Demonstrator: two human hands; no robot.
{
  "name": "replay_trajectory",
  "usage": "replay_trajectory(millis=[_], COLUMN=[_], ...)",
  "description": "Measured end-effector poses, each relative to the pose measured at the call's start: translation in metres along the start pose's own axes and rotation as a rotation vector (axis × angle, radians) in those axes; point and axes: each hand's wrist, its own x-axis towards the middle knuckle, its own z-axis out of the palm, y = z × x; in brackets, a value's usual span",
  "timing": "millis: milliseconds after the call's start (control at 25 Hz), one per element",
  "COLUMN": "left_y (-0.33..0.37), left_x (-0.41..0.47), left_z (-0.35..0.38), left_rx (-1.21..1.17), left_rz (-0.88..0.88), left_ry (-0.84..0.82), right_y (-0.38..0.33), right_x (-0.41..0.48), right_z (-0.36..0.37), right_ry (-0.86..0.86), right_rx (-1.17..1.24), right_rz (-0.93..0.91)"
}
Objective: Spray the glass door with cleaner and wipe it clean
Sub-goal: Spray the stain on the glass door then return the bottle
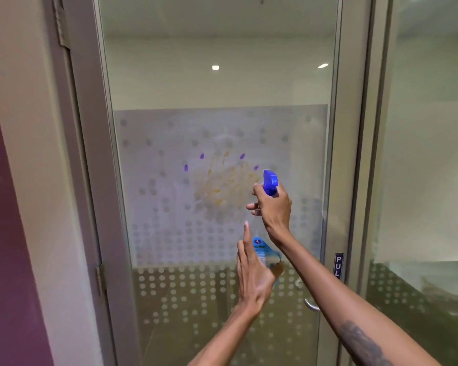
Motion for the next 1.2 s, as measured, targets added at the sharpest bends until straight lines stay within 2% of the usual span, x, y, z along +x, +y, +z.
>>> replay_trajectory(millis=[120, 360, 560, 760, 880, 1200], left_y=[0.007, 0.007, 0.006, -0.009, -0.012, -0.010], left_x=[0.003, 0.021, 0.047, 0.062, 0.067, 0.072], left_z=[-0.001, -0.006, -0.015, -0.026, -0.030, -0.034], left_rx=[0.002, -0.010, -0.115, -0.195, -0.218, -0.153], left_rz=[-0.018, 0.056, -0.052, -0.084, -0.087, -0.016], left_ry=[0.002, -0.026, -0.147, -0.267, -0.277, -0.347], right_y=[-0.001, -0.010, -0.015, -0.007, -0.006, -0.010], right_x=[0.009, 0.019, 0.030, 0.037, 0.039, 0.044], right_z=[0.002, 0.003, 0.007, 0.018, 0.025, 0.022], right_ry=[0.002, 0.065, 0.065, 0.062, 0.078, 0.156], right_rx=[-0.030, -0.026, -0.060, -0.111, -0.087, -0.088], right_rz=[-0.012, -0.074, -0.132, -0.090, -0.080, -0.042])
